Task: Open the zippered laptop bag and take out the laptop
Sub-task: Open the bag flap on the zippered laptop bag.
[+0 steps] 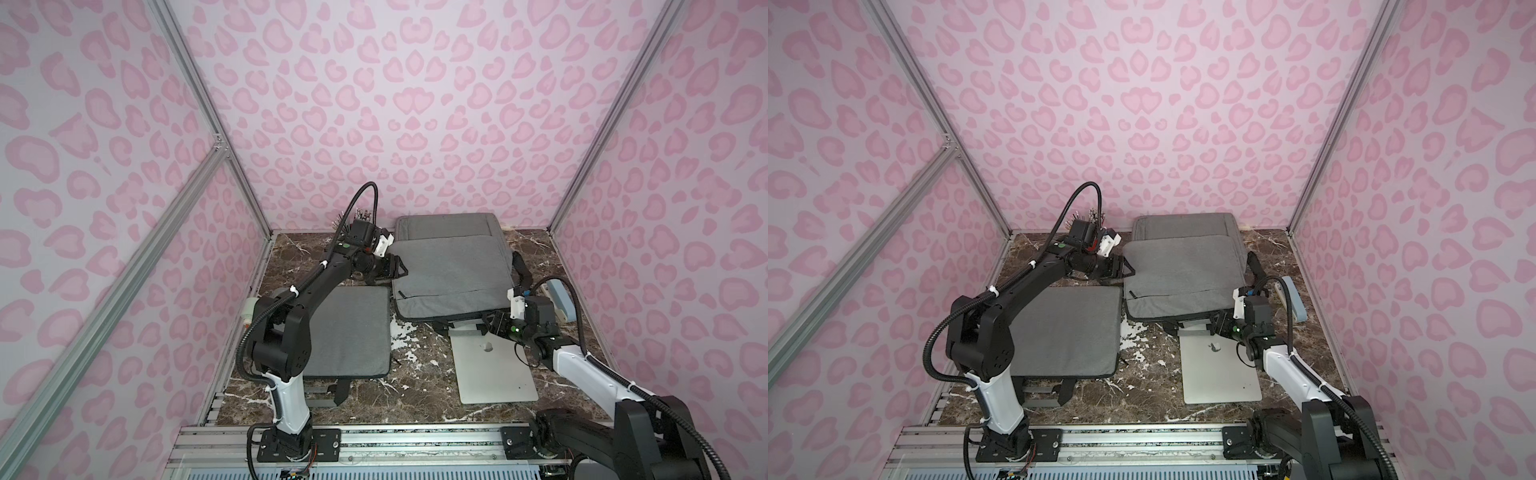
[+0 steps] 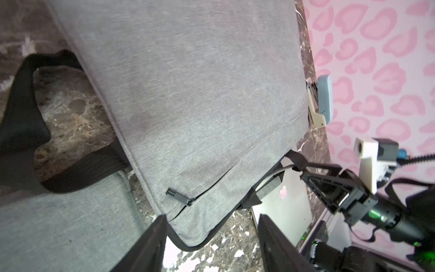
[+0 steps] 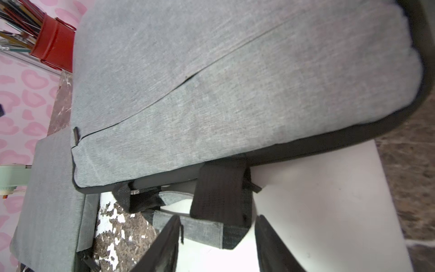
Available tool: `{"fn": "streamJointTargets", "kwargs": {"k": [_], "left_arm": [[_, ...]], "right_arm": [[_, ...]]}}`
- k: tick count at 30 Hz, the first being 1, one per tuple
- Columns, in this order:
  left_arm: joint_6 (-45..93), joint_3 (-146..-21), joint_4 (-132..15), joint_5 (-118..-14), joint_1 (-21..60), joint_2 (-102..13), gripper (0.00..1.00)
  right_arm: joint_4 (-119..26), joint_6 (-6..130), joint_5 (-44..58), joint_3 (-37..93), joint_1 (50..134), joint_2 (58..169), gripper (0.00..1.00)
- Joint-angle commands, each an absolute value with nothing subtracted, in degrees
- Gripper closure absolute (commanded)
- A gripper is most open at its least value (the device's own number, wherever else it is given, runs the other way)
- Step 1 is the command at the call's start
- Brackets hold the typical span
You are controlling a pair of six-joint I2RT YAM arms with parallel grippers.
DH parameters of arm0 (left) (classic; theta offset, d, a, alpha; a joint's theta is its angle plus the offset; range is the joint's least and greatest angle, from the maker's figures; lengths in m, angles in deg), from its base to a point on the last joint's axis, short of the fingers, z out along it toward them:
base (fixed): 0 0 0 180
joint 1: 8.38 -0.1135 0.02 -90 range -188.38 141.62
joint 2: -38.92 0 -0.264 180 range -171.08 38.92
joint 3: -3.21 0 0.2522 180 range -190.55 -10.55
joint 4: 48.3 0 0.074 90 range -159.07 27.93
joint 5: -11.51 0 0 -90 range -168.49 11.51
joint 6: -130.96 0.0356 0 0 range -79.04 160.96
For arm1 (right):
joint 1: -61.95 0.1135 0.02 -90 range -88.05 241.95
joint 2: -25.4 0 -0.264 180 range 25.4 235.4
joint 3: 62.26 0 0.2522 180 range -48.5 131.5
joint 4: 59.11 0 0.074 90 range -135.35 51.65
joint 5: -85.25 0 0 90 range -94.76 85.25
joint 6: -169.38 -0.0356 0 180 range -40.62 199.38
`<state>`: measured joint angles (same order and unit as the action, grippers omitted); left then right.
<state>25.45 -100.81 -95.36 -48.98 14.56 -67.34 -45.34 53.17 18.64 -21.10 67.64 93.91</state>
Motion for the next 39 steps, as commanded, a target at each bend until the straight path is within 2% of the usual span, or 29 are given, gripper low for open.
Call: {"fn": "streamJointTargets", "kwargs": {"k": [1,4,6,12,16,27,34,39], "left_arm": [[35.6,-99.2,-92.8,-49.8,16.2,-65.3,0.34],[42.5,-96.7,-90.8,-50.6,19.2,-63.3,0.34],[46.5,-95.4,-89.8,-51.5,21.4,-62.6,0.33],[58.0,-92.0,-87.8,-56.2,27.3,-63.0,0.32],[65.2,-89.0,-84.6,-58.5,30.7,-63.1,0.31],[77.2,-87.5,-80.7,-68.6,33.9,-67.8,0.31],[79.8,-89.2,-79.1,-74.0,34.6,-70.4,0.30],[79.6,-89.6,-75.7,-80.8,34.9,-71.7,0.34]], "right_arm": [[-46.1,55.4,16.3,-19.4,68.3,97.0,0.46],[-49.0,54.1,18.9,-18.8,69.3,98.7,0.47],[-51.0,52.3,20.8,-18.4,70.0,100.2,0.52],[-52.1,48.8,24.6,-16.5,70.7,102.1,0.87],[-51.8,45.8,26.7,-15.3,70.6,100.9,0.99],[-55.3,38.2,34.3,-13.5,66.7,99.1,1.00],[-56.2,36.1,36.6,-13.2,65.3,98.5,1.00],[-55.7,36.3,36.9,-13.1,65.1,98.7,1.00]]}}
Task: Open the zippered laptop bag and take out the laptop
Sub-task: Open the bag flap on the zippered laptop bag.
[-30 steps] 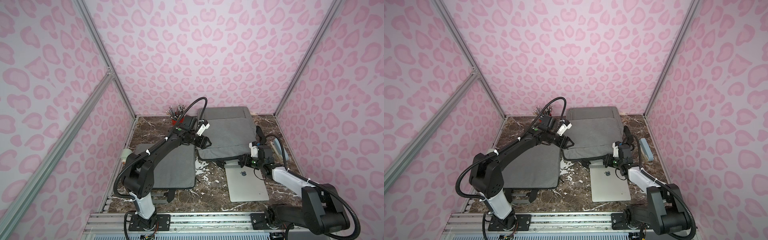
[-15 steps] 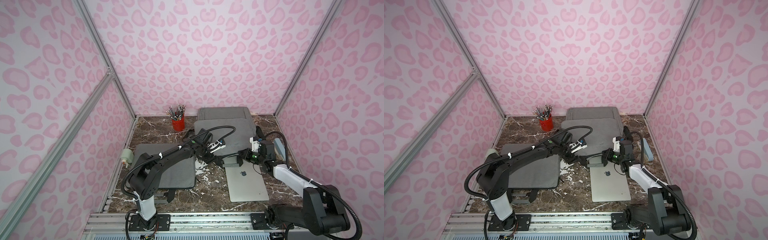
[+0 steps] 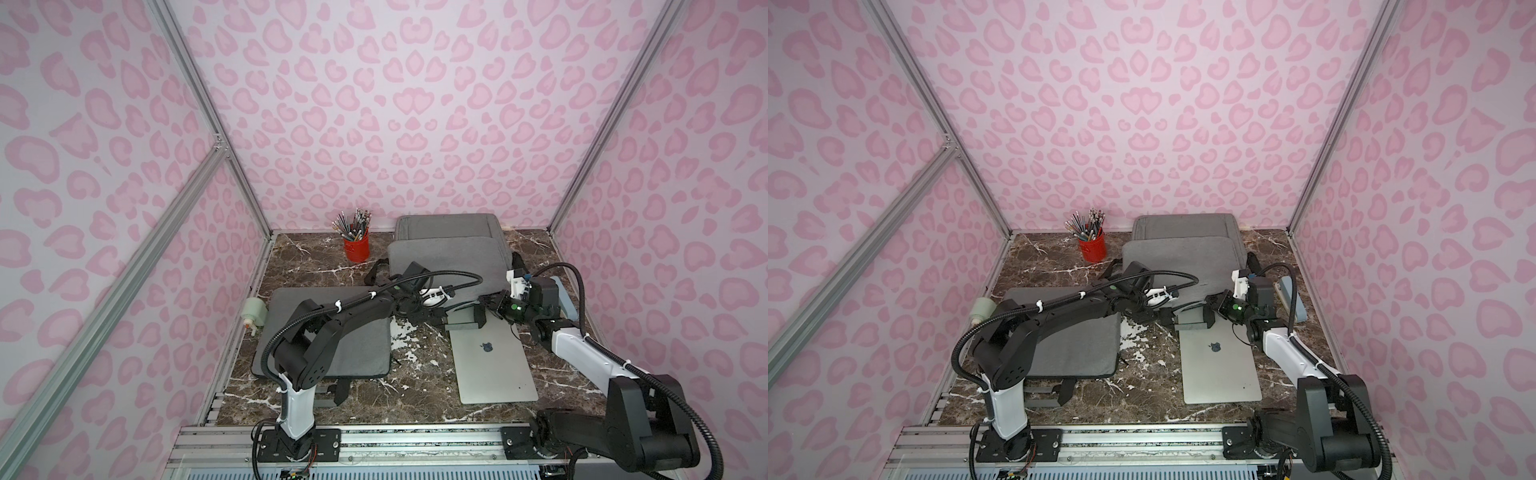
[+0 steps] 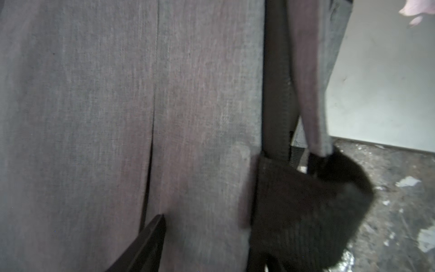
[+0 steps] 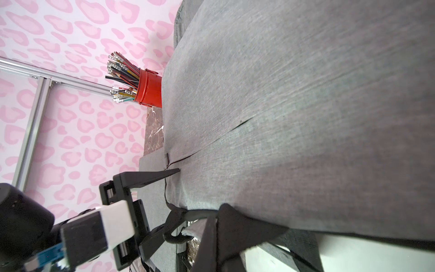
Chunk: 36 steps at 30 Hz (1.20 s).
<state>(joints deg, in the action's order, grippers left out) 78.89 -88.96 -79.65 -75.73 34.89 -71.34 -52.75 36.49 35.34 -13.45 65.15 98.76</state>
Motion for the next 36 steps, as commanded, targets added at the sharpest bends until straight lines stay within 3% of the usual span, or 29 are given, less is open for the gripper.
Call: {"fn": "streamJointTargets", "kwargs": {"k": [1,3,8,10,15,16,19,22,29,36], "left_arm": [[79.2,-89.6,-74.9,-81.8,34.8,-71.6,0.35],[78.7,-90.0,-74.8,-82.9,34.9,-71.6,0.40],[77.5,-91.8,-77.1,-81.7,34.8,-71.0,0.64],[77.1,-92.8,-79.0,-80.7,34.9,-71.0,0.78],[76.3,-96.2,-83.9,-79.9,34.9,-71.5,0.95],[75.7,-97.3,-85.4,-79.1,34.8,-71.3,0.98],[72.1,-101.9,-90.4,-77.4,34.7,-71.6,0.98],[67.4,-107.4,-95.8,-74.6,34.1,-72.9,0.98],[63.1,-116.7,-108.0,-67.3,33.4,-77.1,0.98],[61.8,-119.8,-111.1,-63.5,32.5,-78.2,0.98]], "right_arm": [[-55.8,36.3,36.9,-13.3,65.0,98.8,1.00],[-55.9,36.1,37.2,-13.5,64.9,99.0,1.00],[-56.4,36.1,37.2,-14.0,64.9,99.9,1.00],[-56.4,36.1,37.0,-14.3,64.9,100.2,1.00],[-57.1,35.7,36.8,-14.6,64.9,100.5,1.00],[-57.0,35.9,36.6,-14.6,64.9,100.5,0.93],[-55.2,38.0,35.2,-14.4,64.9,100.0,0.74],[-52.0,42.0,31.1,-15.2,64.9,98.0,0.62],[-54.3,46.5,26.0,-22.8,63.9,87.2,0.50],[-54.4,45.6,20.1,-30.3,60.5,74.7,0.48]]}}
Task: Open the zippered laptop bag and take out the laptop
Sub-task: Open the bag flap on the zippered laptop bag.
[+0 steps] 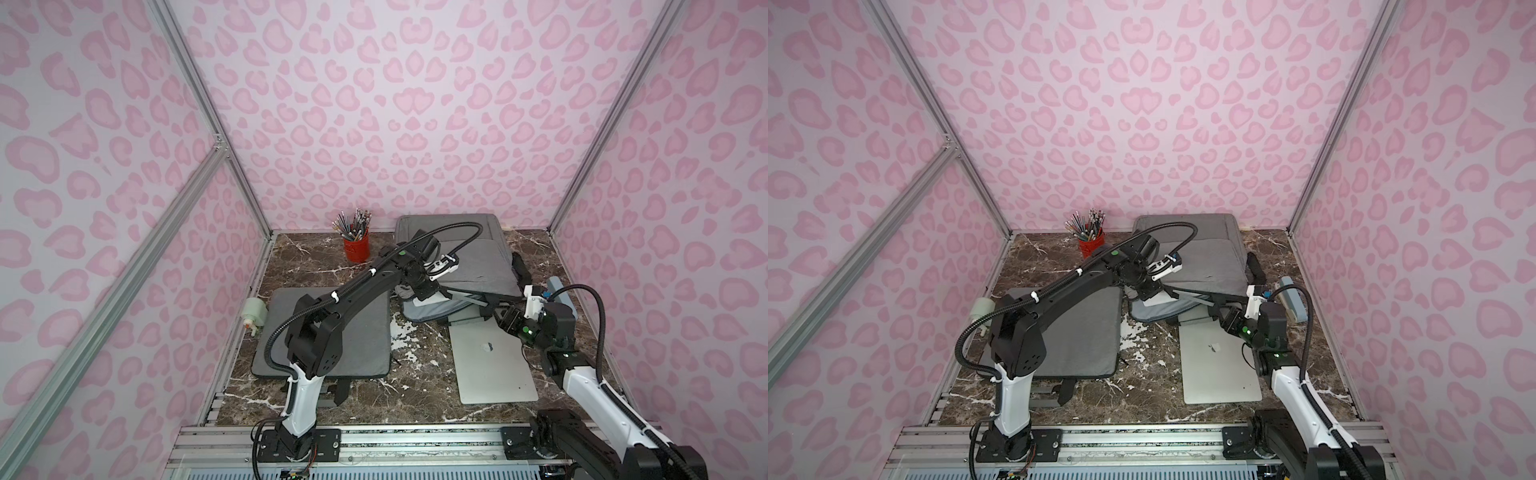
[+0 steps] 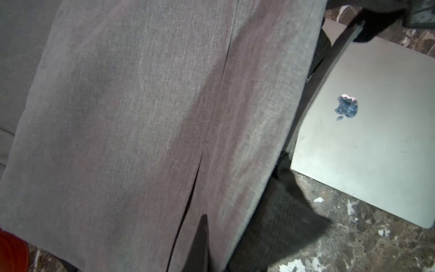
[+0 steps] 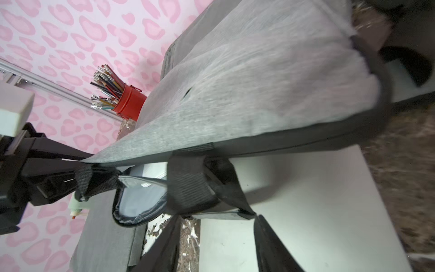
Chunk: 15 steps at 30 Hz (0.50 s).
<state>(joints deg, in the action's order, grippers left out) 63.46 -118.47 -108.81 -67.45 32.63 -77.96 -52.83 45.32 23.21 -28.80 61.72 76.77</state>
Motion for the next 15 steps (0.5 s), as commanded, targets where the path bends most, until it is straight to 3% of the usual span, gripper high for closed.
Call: {"fn": "streamJointTargets", "kwargs": {"k": [1,5,11,15], "left_arm": [[61.7,-120.3,-111.6,-63.2,32.5,-78.5,0.98],[60.5,-122.0,-113.2,-60.5,32.0,-79.2,0.98],[58.6,-124.1,-114.6,-56.3,31.8,-80.1,0.98],[58.3,-124.2,-114.8,-55.6,31.7,-80.3,0.98]], "right_arm": [[-54.8,45.4,21.0,-31.0,59.5,73.3,0.48],[-52.6,46.5,21.8,-31.3,57.8,71.3,0.52],[-53.8,49.3,26.2,-30.8,58.6,77.8,0.64],[-55.7,50.3,26.9,-27.3,61.2,82.6,0.65]]}}
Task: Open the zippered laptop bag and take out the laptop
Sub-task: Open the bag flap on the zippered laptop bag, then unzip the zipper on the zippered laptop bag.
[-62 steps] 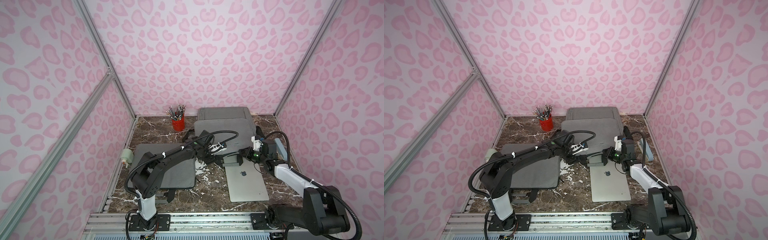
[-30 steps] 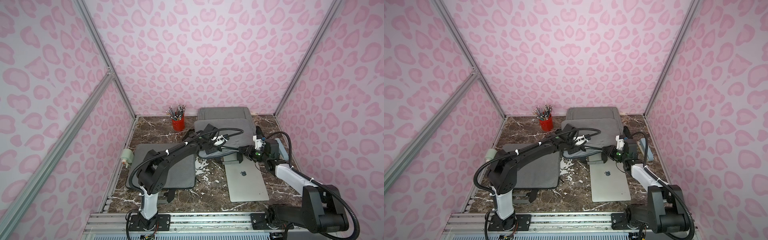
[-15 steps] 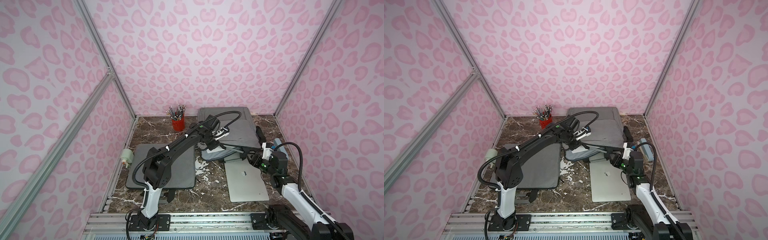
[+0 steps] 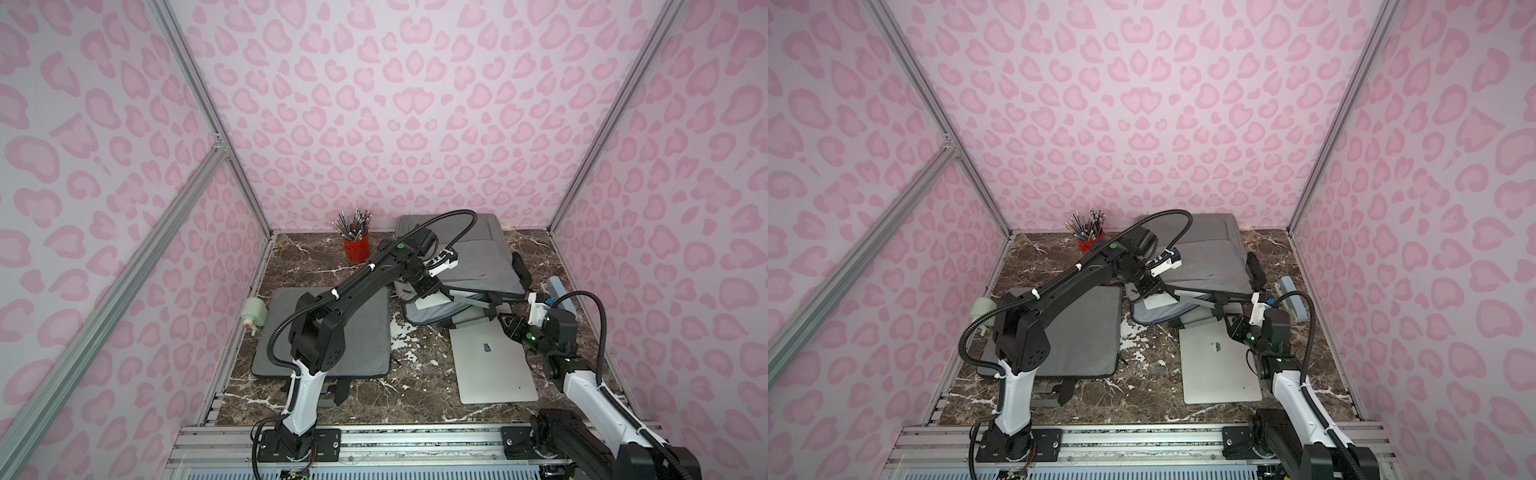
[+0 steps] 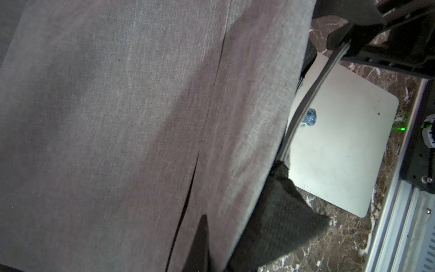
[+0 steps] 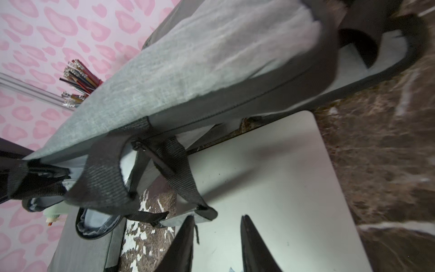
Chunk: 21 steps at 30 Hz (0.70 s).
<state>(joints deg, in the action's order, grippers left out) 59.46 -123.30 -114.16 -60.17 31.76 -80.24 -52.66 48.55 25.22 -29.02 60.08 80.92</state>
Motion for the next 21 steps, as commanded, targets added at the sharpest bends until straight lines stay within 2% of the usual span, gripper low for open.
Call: {"fn": "streamJointTargets", "kwargs": {"k": [1,8,16,21], "left_arm": [[58.3,-124.2,-114.9,-55.6,31.8,-80.4,0.98],[58.4,-124.5,-115.4,-55.8,31.8,-81.0,0.98],[58.8,-124.8,-116.6,-55.5,31.7,-80.7,0.98],[58.7,-126.1,-118.0,-54.3,31.4,-81.0,0.98]], "right_arm": [[-56.0,50.5,27.2,-25.8,62.1,83.8,0.65],[-54.2,52.2,28.2,-17.9,66.8,89.2,0.59],[-44.9,56.5,23.3,-12.9,67.2,94.4,0.58],[-40.7,59.7,25.0,-11.1,66.0,98.1,0.57]]}}
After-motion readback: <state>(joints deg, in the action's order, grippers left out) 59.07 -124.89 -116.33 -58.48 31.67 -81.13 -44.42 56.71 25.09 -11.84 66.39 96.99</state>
